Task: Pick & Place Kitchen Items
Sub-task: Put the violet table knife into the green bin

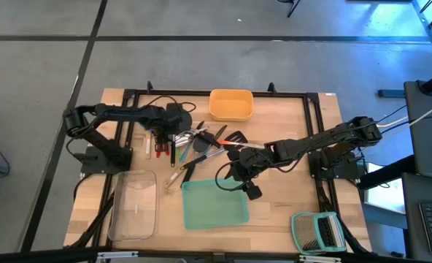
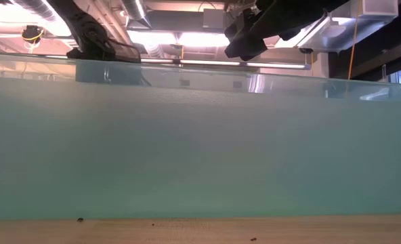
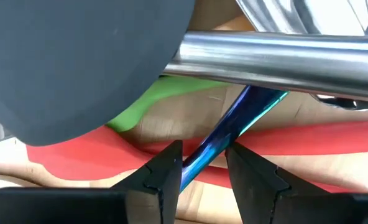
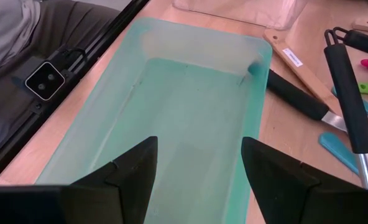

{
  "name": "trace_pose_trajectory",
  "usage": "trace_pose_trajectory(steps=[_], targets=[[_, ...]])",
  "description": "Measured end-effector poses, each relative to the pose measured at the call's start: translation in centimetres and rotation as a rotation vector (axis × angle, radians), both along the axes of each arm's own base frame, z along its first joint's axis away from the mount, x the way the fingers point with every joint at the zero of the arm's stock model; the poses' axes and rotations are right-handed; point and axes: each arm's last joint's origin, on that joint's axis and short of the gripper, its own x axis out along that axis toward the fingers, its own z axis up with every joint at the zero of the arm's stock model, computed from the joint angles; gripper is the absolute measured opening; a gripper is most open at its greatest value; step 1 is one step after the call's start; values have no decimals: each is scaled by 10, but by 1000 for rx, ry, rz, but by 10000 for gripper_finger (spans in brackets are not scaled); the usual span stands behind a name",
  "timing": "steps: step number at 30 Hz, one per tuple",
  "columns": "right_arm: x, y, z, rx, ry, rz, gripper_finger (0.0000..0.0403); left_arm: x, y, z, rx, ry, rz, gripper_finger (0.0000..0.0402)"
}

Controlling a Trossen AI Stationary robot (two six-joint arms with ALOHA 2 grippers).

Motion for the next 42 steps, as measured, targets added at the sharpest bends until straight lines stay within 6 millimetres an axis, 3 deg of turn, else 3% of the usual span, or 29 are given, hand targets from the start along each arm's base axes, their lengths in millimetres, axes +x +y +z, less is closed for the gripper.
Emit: trace_pose_trajectory(steps=[5,18,28,42], targets=[[0,0,0,1,-5,0,234,0,0,0,2,-6,26,114],[0,0,1,2,-7,0,234,0,0,-1,-12,-27,55,29],[0,0,1,4,-6,-2,234,0,0,0,8,-30,88,29],[0,0,1,4,-6,-2,234,-9,-3,18,76,-72,163,28]])
